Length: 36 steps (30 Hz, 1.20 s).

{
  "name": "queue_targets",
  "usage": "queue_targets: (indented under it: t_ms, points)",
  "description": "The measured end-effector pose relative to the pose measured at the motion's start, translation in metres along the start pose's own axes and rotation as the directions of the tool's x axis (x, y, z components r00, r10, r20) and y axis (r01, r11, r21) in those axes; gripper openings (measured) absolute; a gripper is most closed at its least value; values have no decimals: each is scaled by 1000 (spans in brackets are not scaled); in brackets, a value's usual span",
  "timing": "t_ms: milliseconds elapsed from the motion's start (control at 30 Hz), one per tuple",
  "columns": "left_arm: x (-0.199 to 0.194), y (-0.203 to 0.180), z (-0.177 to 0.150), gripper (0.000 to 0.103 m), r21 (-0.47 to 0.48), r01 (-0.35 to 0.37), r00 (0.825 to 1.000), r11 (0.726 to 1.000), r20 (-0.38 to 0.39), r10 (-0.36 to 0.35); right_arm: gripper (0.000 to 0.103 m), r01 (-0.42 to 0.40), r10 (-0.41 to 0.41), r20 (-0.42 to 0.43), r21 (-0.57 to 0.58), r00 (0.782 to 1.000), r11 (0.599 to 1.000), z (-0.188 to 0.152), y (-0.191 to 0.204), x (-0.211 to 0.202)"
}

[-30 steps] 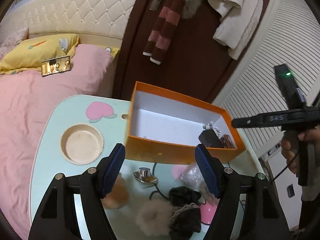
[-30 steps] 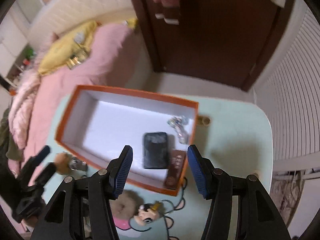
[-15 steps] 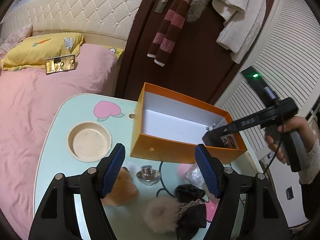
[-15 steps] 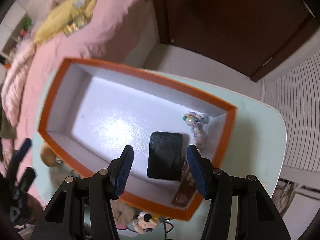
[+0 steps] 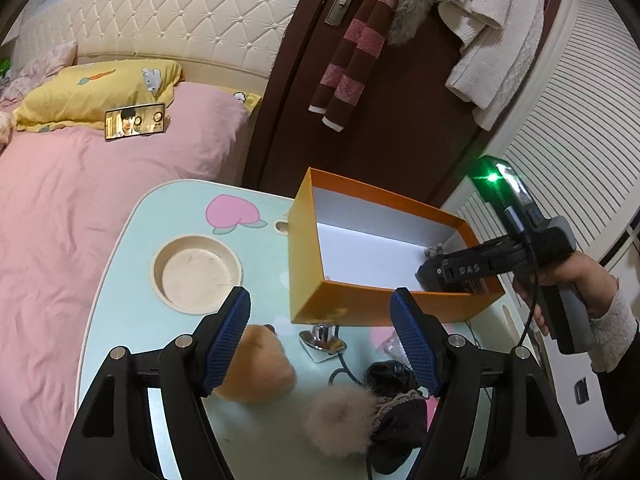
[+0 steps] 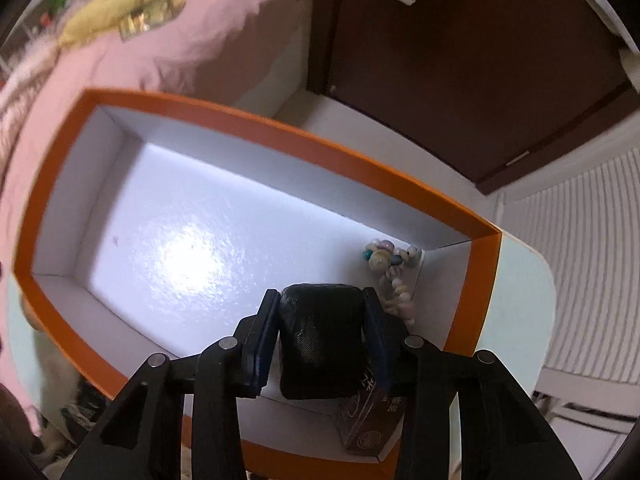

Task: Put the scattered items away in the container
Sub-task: 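Grasp the black pouch in the box with the right tool, then lift the black pouch out over the table with right tool while left reaches into box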

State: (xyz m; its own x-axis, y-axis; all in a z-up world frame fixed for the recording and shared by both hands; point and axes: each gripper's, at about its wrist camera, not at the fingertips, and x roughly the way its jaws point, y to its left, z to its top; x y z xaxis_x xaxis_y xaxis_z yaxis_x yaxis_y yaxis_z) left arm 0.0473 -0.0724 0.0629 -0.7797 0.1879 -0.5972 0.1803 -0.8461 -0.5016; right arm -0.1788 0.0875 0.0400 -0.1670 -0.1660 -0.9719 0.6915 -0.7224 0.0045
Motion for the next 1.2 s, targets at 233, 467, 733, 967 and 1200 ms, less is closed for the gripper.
queue_targets:
  t_ms: [233, 467, 733, 967, 1200]
  points:
    - [-3, 2, 2, 72, 5, -9, 1000, 1000, 6, 9, 37, -201, 183, 211, 72, 960, 977, -15, -9, -68]
    - [-3, 9, 3, 72, -8, -27, 1000, 1000, -1, 27, 37, -344, 323, 262, 36, 909, 938, -56, 2, -120]
    - [-7, 8, 4, 72, 10, -49, 999, 999, -3, 49, 37, -308, 281, 188, 137, 941, 941, -117, -5, -105]
    - [7, -14, 30, 72, 49, 74, 993, 996, -91, -69, 37, -246, 223, 118, 255, 968, 935, -153, -15, -60]
    - [70, -79, 72, 72, 87, 187, 940, 978, -306, -153, 37, -271, 240, 138, 284, 961, 920, -156, -9, -30]
